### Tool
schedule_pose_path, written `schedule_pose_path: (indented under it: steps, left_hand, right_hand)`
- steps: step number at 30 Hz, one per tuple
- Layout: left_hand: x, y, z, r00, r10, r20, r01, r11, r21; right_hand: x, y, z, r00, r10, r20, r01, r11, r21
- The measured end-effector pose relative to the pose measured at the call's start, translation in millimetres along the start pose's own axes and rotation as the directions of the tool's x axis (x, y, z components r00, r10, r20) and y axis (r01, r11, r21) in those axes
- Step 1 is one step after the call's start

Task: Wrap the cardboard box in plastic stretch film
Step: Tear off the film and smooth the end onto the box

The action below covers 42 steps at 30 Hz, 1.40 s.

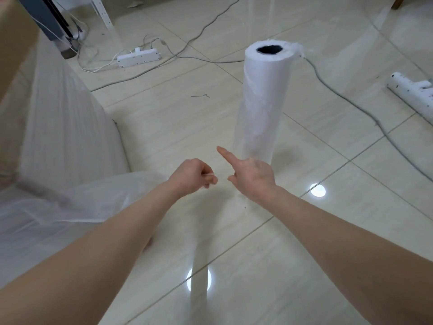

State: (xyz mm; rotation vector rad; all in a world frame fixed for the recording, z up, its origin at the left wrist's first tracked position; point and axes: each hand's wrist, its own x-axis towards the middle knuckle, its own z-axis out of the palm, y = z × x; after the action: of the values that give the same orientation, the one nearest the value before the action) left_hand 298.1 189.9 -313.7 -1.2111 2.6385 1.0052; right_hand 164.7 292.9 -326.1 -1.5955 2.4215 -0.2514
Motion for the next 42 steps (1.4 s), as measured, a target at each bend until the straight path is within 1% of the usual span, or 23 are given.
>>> schedule_pose_path:
  steps: [2, 3, 4, 6, 7, 8, 9, 10, 11, 12, 13, 14, 15, 17, 20, 23, 26, 28, 31, 34, 37, 39, 42]
  left_hand:
    - [-3, -2, -1, 0.999, 0.012, 0.032, -0.011, 1.000, -0.027]
    - [-3, -2, -1, 0.999, 0.016, 0.049, -0.014, 0.999, -0.043]
    - [-2, -2, -1, 0.998, 0.019, 0.056, -0.015, 0.998, -0.057]
    - [1, -3, -2, 1.000, -0.009, 0.013, 0.010, 0.998, -0.064]
    - [3, -2, -4, 0.998, -0.046, -0.036, 0.046, 0.999, -0.011]
    - [5, -1, -4, 0.992, -0.064, -0.106, 0.079, 0.987, 0.143]
    - [8, 1, -4, 0.985, -0.014, -0.170, 0.077, 0.926, 0.369]
    - [12, 6, -2, 0.974, 0.104, -0.201, 0.027, 0.829, 0.559]
    - [14, 14, 1, 0.955, 0.239, -0.176, -0.059, 0.734, 0.677]
    - [16, 24, 7, 0.933, 0.341, -0.116, -0.149, 0.660, 0.736]
    - [18, 33, 13, 0.924, 0.379, -0.046, -0.217, 0.619, 0.755]
    - [20, 40, 20, 0.931, 0.365, 0.011, -0.251, 0.620, 0.743]
    - [21, 45, 25, 0.952, 0.304, 0.044, -0.244, 0.663, 0.708]
    - [26, 52, 31, 0.985, 0.161, 0.057, -0.162, 0.779, 0.605]
    - [33, 57, 29, 1.000, 0.023, 0.020, -0.030, 0.875, 0.484]
    - [32, 56, 27, 1.000, -0.004, 0.021, -0.006, 0.896, 0.444]
    - [24, 47, 29, 0.996, 0.092, -0.023, -0.074, 0.907, 0.414]
    - [21, 36, 27, 0.991, 0.107, -0.084, -0.073, 0.938, 0.339]
    - [21, 18, 25, 0.986, 0.038, -0.164, -0.004, 0.980, 0.201]
    - [23, 3, 23, 0.977, -0.050, -0.208, 0.081, 0.987, 0.142]
    - [24, -12, 20, 0.964, -0.149, -0.221, 0.155, 0.988, 0.008]
    - [24, -22, 16, 0.954, -0.208, -0.216, 0.205, 0.978, -0.035]
    - [24, -25, 17, 0.976, -0.158, -0.149, 0.155, 0.987, -0.032]
  right_hand:
    - [6, 2, 2, 0.995, 0.027, 0.095, -0.027, 1.000, -0.002]
    - [10, 5, 2, 0.993, 0.050, 0.109, -0.050, 0.999, -0.003]
    - [13, 8, 3, 0.993, 0.073, 0.097, -0.073, 0.997, -0.004]
    - [17, 13, 6, 0.992, 0.114, 0.059, -0.116, 0.993, 0.022]
    - [17, 14, 8, 0.990, 0.130, 0.048, -0.132, 0.990, 0.050]
    - [18, 14, 10, 0.990, 0.139, 0.038, -0.141, 0.987, 0.076]
    - [18, 14, 11, 0.990, 0.140, 0.022, -0.141, 0.986, 0.093]
    - [17, 13, 12, 0.990, 0.140, 0.007, -0.140, 0.985, 0.098]
    - [17, 12, 12, 0.989, 0.145, -0.006, -0.144, 0.985, 0.098]
    - [16, 12, 11, 0.988, 0.152, -0.016, -0.150, 0.984, 0.096]
    - [16, 11, 11, 0.987, 0.159, -0.023, -0.156, 0.983, 0.092]
    - [16, 11, 10, 0.986, 0.165, -0.026, -0.163, 0.983, 0.089]
    - [15, 11, 9, 0.985, 0.171, -0.024, -0.168, 0.982, 0.089]
    - [14, 12, 7, 0.984, 0.176, -0.011, -0.174, 0.979, 0.103]
    - [11, 17, 7, 0.986, 0.167, -0.005, -0.165, 0.980, 0.112]
    - [4, 22, 8, 0.988, 0.150, -0.024, -0.146, 0.981, 0.130]
    - [1, 25, 10, 0.992, 0.108, -0.069, -0.096, 0.982, 0.165]
    - [-1, 26, 10, 0.991, 0.099, -0.095, -0.082, 0.982, 0.167]
    - [-1, 28, 11, 0.985, 0.137, -0.101, -0.118, 0.977, 0.176]
    - [-1, 30, 13, 0.983, 0.158, -0.090, -0.139, 0.973, 0.185]
    - [-3, 34, 12, 0.975, 0.198, -0.098, -0.176, 0.963, 0.202]
    - [-4, 36, 12, 0.971, 0.213, -0.104, -0.188, 0.960, 0.209]
    - [-3, 32, 15, 0.980, 0.169, -0.103, -0.144, 0.966, 0.213]
